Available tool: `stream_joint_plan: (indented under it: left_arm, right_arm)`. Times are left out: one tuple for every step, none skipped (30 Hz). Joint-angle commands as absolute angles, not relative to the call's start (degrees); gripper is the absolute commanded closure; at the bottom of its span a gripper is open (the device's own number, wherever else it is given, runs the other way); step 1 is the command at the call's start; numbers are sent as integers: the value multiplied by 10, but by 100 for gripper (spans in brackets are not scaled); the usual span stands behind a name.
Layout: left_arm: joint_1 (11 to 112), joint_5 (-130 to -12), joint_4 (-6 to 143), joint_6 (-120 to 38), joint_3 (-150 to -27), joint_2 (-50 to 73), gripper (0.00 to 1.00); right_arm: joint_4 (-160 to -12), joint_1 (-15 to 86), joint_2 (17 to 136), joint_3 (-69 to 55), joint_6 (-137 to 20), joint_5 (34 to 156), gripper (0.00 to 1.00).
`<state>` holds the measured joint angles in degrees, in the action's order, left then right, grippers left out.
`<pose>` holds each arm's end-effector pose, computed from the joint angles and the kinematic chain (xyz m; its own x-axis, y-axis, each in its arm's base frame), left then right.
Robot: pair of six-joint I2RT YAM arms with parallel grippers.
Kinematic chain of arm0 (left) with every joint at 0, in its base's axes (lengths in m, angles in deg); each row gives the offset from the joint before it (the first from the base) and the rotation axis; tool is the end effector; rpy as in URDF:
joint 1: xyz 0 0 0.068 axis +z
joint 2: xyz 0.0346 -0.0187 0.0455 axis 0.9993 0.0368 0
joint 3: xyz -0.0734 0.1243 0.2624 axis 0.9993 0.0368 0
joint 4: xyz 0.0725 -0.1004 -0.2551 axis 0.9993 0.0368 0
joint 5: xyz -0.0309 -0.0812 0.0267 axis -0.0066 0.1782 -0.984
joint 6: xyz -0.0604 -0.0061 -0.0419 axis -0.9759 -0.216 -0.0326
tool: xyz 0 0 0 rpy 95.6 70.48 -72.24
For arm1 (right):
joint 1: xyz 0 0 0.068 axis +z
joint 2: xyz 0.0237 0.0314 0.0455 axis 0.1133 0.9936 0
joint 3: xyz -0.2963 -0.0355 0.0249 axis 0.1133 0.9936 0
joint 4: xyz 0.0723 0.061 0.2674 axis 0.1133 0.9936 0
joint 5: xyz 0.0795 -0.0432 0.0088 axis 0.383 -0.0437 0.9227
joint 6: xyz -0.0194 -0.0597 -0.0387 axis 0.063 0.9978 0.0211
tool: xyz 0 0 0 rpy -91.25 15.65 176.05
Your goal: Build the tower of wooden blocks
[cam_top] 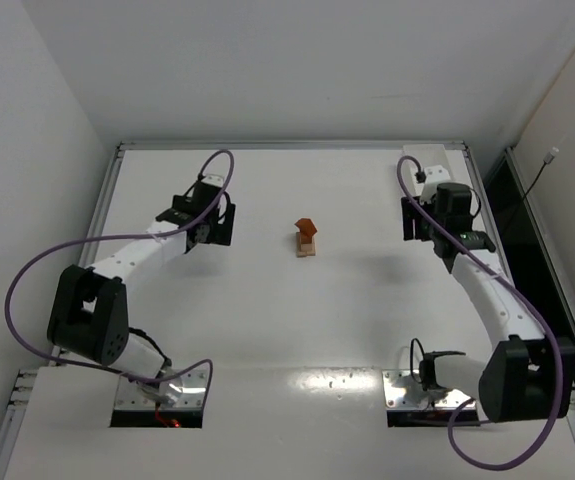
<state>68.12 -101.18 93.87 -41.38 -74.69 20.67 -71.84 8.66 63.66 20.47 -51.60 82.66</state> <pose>0.3323 -0.0952 0.2366 -0.7255 0.0581 -0.6858 -0.0592 0.9875 0.1463 0.2970 0.0066 0.2699 -0.5727 -0.0233 -0.8195 0.0216 0.9988 -0.0435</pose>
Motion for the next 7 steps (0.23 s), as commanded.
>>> stream_joint_plan:
  left_arm:
    - [698,-1006,927,-432,-771,214,1]
    - [698,-1006,927,-438,-771,214,1]
    - [703,-1012,927,-438,-771,219,1]
    - [703,-1012,927,-438,-771,219,1]
    - [703,-1012,927,-438,-771,219,1]
    - [708,-1012,927,-438,-771,219,1]
    - [708,-1012,927,-438,-771,219,1]
  right_arm:
    - [-710,70,617,223,-499,862,40]
    - [-710,65,617,231,-499,869,40]
    - [-710,65,617,231,-499,869,40]
    - [-710,65,617,231,-499,875,40]
    - [-710,65,612,237,-499,875,40]
    - [-710,65,612,237,-499,875,40]
    - [-710,65,612,237,-499,880,40]
